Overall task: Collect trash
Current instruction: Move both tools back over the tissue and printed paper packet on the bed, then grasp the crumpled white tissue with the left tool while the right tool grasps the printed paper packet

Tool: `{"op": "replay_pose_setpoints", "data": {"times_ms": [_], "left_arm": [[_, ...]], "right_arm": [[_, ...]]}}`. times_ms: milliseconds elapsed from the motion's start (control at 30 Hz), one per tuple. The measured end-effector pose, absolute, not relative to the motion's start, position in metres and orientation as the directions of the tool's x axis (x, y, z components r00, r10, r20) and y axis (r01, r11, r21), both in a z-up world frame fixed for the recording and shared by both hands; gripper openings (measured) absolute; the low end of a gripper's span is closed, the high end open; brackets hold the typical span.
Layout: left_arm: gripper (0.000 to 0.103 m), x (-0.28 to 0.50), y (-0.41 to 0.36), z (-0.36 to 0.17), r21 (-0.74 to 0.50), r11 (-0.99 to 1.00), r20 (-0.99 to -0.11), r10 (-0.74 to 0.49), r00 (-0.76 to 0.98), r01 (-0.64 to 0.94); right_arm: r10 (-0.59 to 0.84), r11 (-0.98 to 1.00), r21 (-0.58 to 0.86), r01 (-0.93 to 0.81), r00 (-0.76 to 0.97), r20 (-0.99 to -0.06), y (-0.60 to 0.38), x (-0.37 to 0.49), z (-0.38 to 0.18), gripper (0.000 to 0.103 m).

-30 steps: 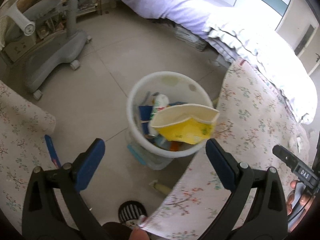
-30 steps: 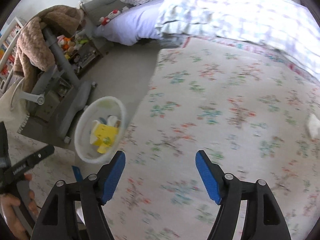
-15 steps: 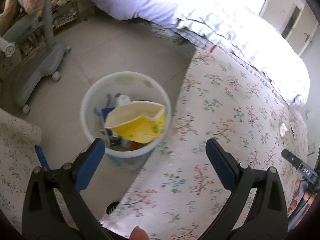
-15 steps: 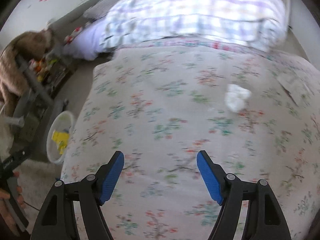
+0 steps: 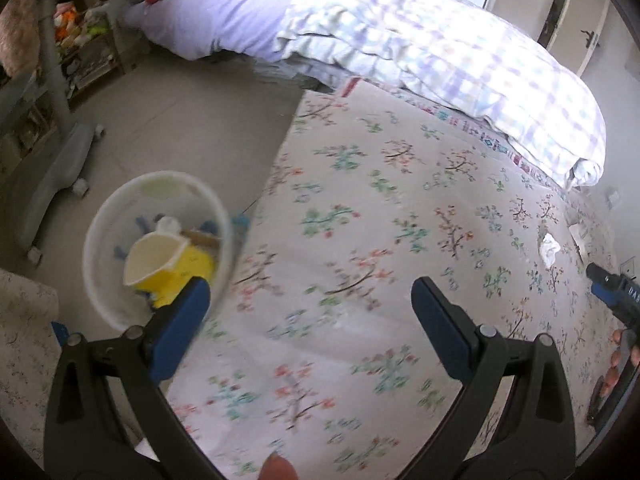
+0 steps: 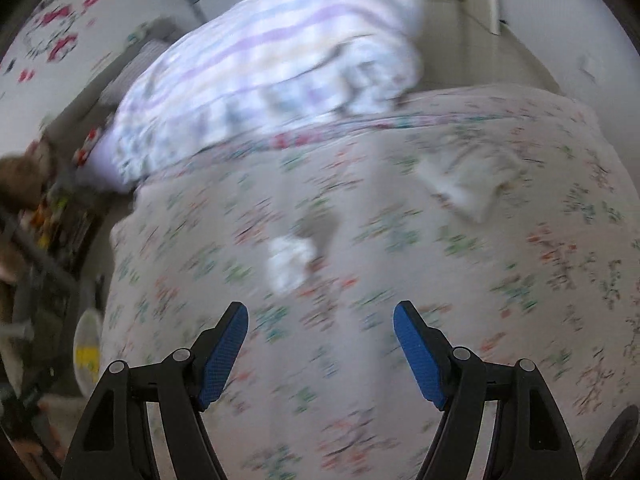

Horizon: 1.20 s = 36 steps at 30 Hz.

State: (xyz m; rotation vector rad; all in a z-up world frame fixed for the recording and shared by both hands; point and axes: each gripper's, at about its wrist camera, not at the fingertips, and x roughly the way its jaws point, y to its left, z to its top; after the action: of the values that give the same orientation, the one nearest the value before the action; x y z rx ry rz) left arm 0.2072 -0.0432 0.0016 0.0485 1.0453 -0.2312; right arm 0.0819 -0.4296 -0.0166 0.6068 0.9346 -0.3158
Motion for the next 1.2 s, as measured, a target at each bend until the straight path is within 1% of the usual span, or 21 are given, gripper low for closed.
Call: {"op": "replay_pose_setpoints", "data": {"times_ms": [133, 233, 467, 633, 733, 767, 800, 867, 900, 933, 967, 1133, 1200], "left_arm": [[0.100, 0.211, -0.074, -0.005, -0.075, 0.971, -0.859, -0.178, 0.481, 0.227], [0.100, 0.213, -0.097, -0.008, -0.083, 0.967, -0.851, -0.195, 0.488, 0.242], [0.100, 0.215, -0.145, -0.018, -0.100, 0.955, -0.843, -0.231, 0.486, 0.281], [0.100, 0.215, -0.172, -0.026, -0.114, 0.944, -0.848, -0.254, 0.466, 0.308], [0.100, 0.213, -0.188, -0.031, -0.112, 0.938, -0.850, -0.261, 0.458, 0.327], [0.100, 0.211, -0.193, -0.032, -0.115, 0.934, -0.849, -0.269, 0.454, 0.337], [0.100, 0.210, -0.198, -0.033, -0.124, 0.928, -0.850, -0.282, 0.446, 0.351], [0.100, 0.208, -0.211, -0.035, -0.139, 0.915, -0.849, -0.306, 0.429, 0.377], [0.100, 0.206, -0.216, -0.036, -0.147, 0.910, -0.848, -0.317, 0.424, 0.387], [0.100, 0.204, -0.222, -0.036, -0.157, 0.903, -0.846, -0.332, 0.417, 0.399], [0.100, 0.202, -0.229, -0.037, -0.166, 0.896, -0.844, -0.345, 0.411, 0.411], [0.100, 0.190, -0.256, -0.044, -0.246, 0.850, -0.820, -0.439, 0.368, 0.466], [0.098, 0.185, -0.266, -0.046, -0.275, 0.828, -0.804, -0.477, 0.356, 0.489]], "right_arm": [[-0.047, 0.705, 0.366, 0.608, 0.555, -0.831, -0.477, 0.075, -0.029, 0.077], [-0.065, 0.660, 0.374, 0.652, 0.545, -0.836, -0.503, 0.076, -0.038, 0.077], [-0.064, 0.615, 0.413, 0.672, 0.564, -0.823, -0.541, 0.093, -0.053, 0.077], [-0.106, 0.620, 0.391, 0.680, 0.567, -0.817, -0.556, 0.109, -0.061, 0.077], [-0.143, 0.643, 0.355, 0.678, 0.562, -0.815, -0.557, 0.114, -0.061, 0.074], [-0.153, 0.653, 0.340, 0.677, 0.557, -0.816, -0.556, 0.117, -0.062, 0.070], [-0.168, 0.672, 0.311, 0.672, 0.548, -0.820, -0.555, 0.119, -0.062, 0.061], [-0.179, 0.707, 0.274, 0.652, 0.539, -0.823, -0.553, 0.120, -0.062, 0.047], [-0.162, 0.716, 0.285, 0.637, 0.549, -0.820, -0.553, 0.118, -0.062, 0.041], [-0.153, 0.723, 0.285, 0.630, 0.548, -0.822, -0.553, 0.117, -0.062, 0.033], [-0.141, 0.731, 0.280, 0.622, 0.540, -0.830, -0.554, 0.115, -0.062, 0.008], [-0.105, 0.749, 0.279, 0.601, 0.523, -0.846, -0.556, 0.088, -0.067, 0.004], [-0.086, 0.747, 0.299, 0.594, 0.533, -0.842, -0.554, 0.080, -0.068, 0.004]]}}
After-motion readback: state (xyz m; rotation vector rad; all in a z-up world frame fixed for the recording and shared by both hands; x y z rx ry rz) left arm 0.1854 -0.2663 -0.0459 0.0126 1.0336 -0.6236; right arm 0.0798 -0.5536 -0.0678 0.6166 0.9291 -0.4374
